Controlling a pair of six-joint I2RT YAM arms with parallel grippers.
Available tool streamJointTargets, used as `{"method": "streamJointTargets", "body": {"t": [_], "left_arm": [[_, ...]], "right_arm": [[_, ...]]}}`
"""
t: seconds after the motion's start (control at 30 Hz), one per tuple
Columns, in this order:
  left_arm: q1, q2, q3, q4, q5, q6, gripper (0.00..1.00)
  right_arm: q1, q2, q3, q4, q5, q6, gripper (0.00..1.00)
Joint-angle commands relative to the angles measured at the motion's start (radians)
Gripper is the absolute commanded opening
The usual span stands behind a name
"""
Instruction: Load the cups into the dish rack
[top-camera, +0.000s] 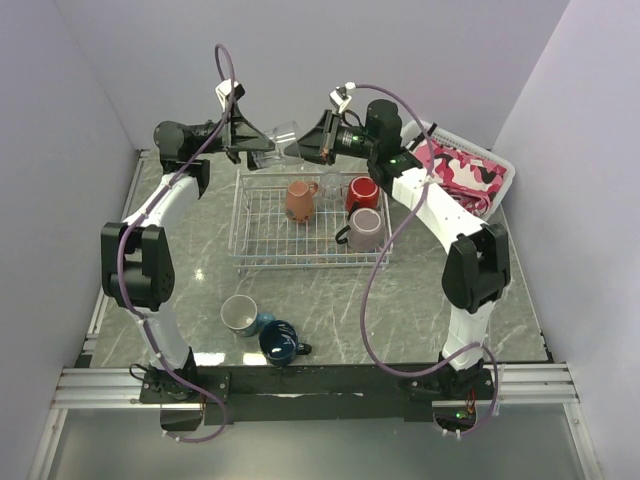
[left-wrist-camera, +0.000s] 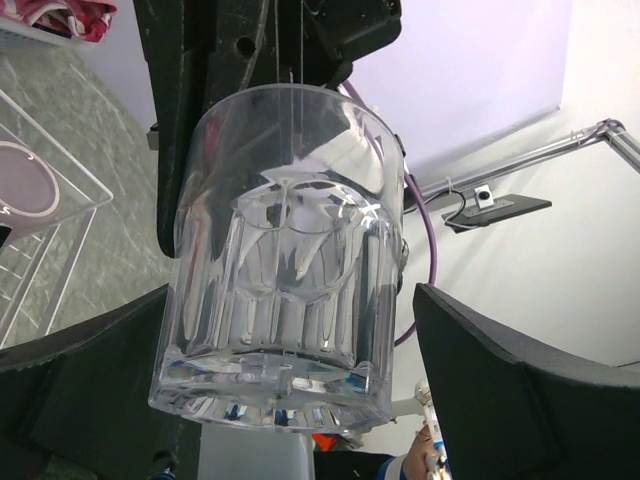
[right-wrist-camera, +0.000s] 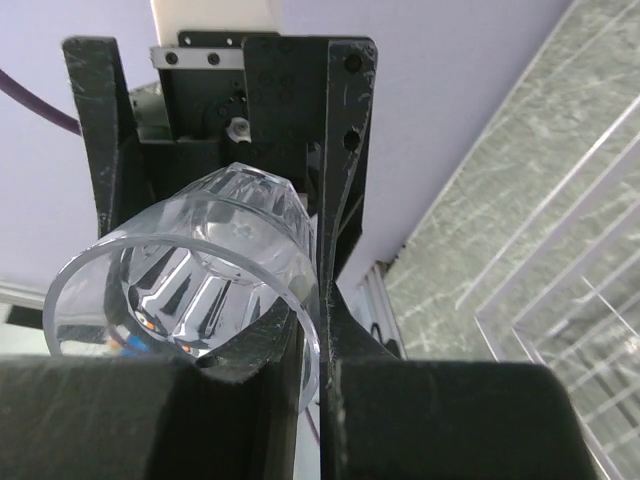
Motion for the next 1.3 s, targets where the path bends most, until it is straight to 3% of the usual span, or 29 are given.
{"method": "streamJointTargets", "body": {"t": [0.0, 0.07, 0.17, 0.2, 0.3, 0.4, 0.43, 0.63, 0.7, 0.73, 0.83, 0.87, 0.9, 0.97, 1.07, 1.13, 1.17, 1.2, 1.23, 1.27], "left_arm": [[-0.007, -0.015, 0.051, 0.034, -0.010, 0.015, 0.96], [-0.005, -0.015, 0.049, 0.037, -0.007, 0.015, 0.99], [0.000, -0.020, 0.042, 0.066, -0.013, 0.003, 0.78], [0.000, -0.018, 0.043, 0.068, -0.012, 0.001, 0.60], [0.001, -0.017, 0.049, 0.063, -0.009, 0.009, 0.28], [0.004, -0.021, 0.058, 0.055, 0.003, 0.019, 0.09], [0.007, -0.023, 0.061, 0.043, 0.010, 0.030, 0.06], [0.058, -0.025, 0.107, -0.099, 0.045, 0.160, 0.01], [0.069, -0.020, 0.161, -0.363, 0.083, 0.286, 0.01], [0.069, -0.018, 0.179, -0.433, 0.098, 0.423, 0.01], [0.069, -0.003, 0.224, -0.633, 0.135, 0.597, 0.01], [0.069, 0.011, 0.230, -0.621, 0.146, 0.586, 0.01], [0.070, 0.034, 0.212, -0.434, 0.158, 0.538, 0.01], [0.064, 0.073, 0.189, -0.094, 0.177, 0.179, 0.01], [0.030, 0.112, 0.212, 0.070, 0.203, 0.113, 0.01], [0.007, 0.170, 0.326, 0.238, 0.247, 0.011, 0.01], [-0.006, 0.196, 0.400, 0.247, 0.258, 0.004, 0.01], [-0.007, 0.263, 0.610, 0.236, 0.260, 0.007, 0.01], [-0.005, 0.309, 0.744, 0.173, 0.257, 0.083, 0.01], [0.013, 0.363, 0.890, -0.009, 0.231, 0.145, 0.02]], "right_arm": [[0.001, 0.023, 0.030, 0.221, -0.019, 0.143, 0.00], [0.004, 0.020, 0.015, 0.204, -0.020, 0.126, 0.00], [0.004, 0.004, -0.017, 0.195, -0.016, 0.111, 0.00], [0.004, 0.004, -0.019, 0.189, -0.018, 0.106, 0.00], [0.003, 0.001, -0.015, 0.137, -0.023, 0.069, 0.00], [-0.002, -0.005, 0.005, 0.045, -0.021, 0.008, 0.08], [-0.006, -0.015, 0.010, -0.009, -0.021, -0.009, 0.25], [-0.097, -0.127, -0.056, -0.167, 0.019, -0.126, 0.60], [-0.136, -0.181, -0.155, -0.085, -0.003, -0.112, 0.65], [-0.152, -0.228, -0.180, -0.113, 0.011, -0.129, 0.69], [-0.212, -0.291, -0.186, -0.295, 0.039, -0.239, 0.73], [-0.227, -0.319, -0.221, -0.302, 0.051, -0.250, 0.73], [-0.244, -0.353, -0.250, -0.293, 0.063, -0.244, 0.73], [-0.290, -0.462, -0.336, -0.220, 0.089, -0.200, 0.73], [-0.316, -0.555, -0.375, -0.181, 0.089, -0.172, 0.73], [-0.318, -0.581, -0.372, -0.181, 0.082, -0.161, 0.73], [-0.316, -0.586, -0.363, -0.149, 0.074, -0.134, 0.73], [-0.316, -0.589, -0.358, -0.138, 0.074, -0.118, 0.73], [-0.316, -0.600, -0.354, -0.115, 0.076, -0.101, 0.73], [-0.316, -0.603, -0.355, -0.089, 0.076, -0.062, 0.73]]}}
